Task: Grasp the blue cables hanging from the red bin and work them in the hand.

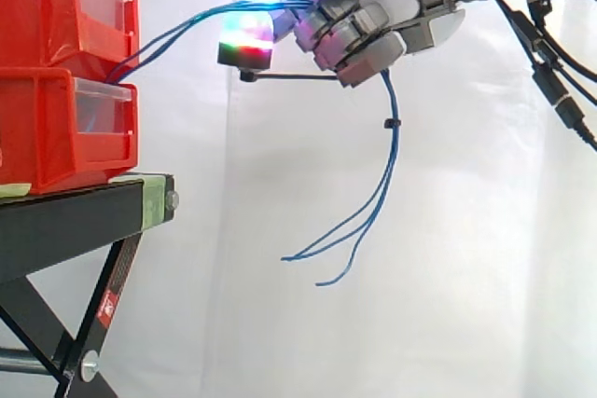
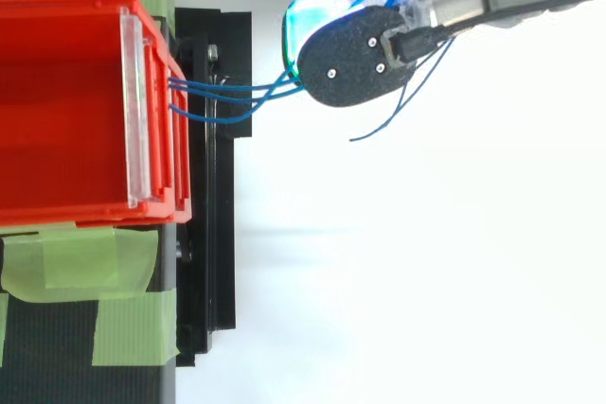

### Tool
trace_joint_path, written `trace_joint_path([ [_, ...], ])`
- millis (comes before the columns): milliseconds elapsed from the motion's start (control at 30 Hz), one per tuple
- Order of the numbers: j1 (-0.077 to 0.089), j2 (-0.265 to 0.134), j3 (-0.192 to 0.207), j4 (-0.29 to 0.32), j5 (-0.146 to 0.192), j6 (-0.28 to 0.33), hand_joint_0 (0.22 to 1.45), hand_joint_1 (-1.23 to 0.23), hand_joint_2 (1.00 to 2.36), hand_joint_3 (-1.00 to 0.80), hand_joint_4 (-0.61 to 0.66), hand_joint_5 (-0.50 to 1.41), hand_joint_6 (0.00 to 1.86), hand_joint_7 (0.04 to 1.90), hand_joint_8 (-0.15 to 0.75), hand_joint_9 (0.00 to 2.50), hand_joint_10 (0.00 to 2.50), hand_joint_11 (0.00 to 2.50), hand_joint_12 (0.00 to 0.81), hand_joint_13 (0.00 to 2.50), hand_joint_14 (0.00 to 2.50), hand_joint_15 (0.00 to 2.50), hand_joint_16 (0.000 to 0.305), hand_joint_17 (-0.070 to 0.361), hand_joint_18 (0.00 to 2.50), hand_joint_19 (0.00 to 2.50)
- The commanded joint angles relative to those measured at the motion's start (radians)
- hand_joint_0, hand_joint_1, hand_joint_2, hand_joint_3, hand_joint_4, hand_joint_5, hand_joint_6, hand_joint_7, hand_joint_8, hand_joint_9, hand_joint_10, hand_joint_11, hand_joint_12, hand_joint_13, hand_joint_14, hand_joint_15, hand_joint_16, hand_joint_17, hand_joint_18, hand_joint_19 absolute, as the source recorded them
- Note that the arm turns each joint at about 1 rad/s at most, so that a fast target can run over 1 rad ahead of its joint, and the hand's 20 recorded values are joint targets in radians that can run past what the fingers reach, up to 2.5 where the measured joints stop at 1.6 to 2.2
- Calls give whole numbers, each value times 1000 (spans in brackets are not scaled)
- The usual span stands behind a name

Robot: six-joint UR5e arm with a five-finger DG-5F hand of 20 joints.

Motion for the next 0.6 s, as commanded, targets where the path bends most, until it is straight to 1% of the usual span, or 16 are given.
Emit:
trace_joint_path([
  [0,-1,0,7,-4,1,-10,953,-728,1007,-839,266,197,531,1175,399,642,2500,2500,427,927,2500,1509,48,108,1461,1680],
  [33,-1,0,7,-5,1,-10,951,-729,1008,-830,267,195,533,1171,397,638,2500,2500,433,929,2500,1503,49,110,1461,1675],
  [167,-1,0,7,-5,-5,-9,950,-709,1013,-658,263,163,535,1156,399,568,2500,2500,434,880,2500,1503,49,110,1401,1626],
  [233,-1,0,7,-5,-12,-9,948,-706,1015,-605,257,150,523,1169,407,535,2500,2500,434,859,2500,1490,49,110,1372,1624],
  [300,-1,0,7,-5,-12,-9,983,-722,1020,-401,249,123,536,1148,400,466,2500,2500,441,831,2500,1492,49,111,1332,1647],
  [333,-1,0,7,-5,-13,-9,992,-727,1021,-336,242,114,546,1136,403,451,2500,2500,438,814,2500,1502,49,110,1317,1652],
  [367,1,0,7,-5,-13,-9,1018,-747,1022,-206,244,98,547,1134,403,401,2500,2500,440,789,2500,1494,49,111,1263,1621],
  [400,1,0,6,-5,-13,-9,1021,-752,1022,-121,236,84,555,1124,400,377,2500,2500,444,775,2500,1486,49,110,1240,1614],
  [433,-1,0,7,-5,-13,-9,1020,-752,1021,-105,237,81,554,1128,399,367,2500,2500,443,767,2500,1490,49,110,1238,1612],
  [467,-1,0,7,-5,-13,-9,1021,-755,1020,-154,241,76,549,1125,400,351,2500,2500,439,749,2500,1480,48,109,1233,1657],
  [500,-1,0,7,-5,-13,-9,997,-766,1019,-337,244,75,533,1126,400,346,2500,2500,440,747,2500,1503,49,111,1254,1697],
  [533,-1,1,7,-4,-13,-7,989,-765,1018,-427,244,75,532,1126,400,344,2500,2500,436,746,2500,1495,49,110,1257,1708],
  [567,-1,0,7,-2,-13,-6,961,-761,1011,-694,252,83,517,1133,398,341,2500,2500,437,746,2500,1466,49,111,1255,1691],
])
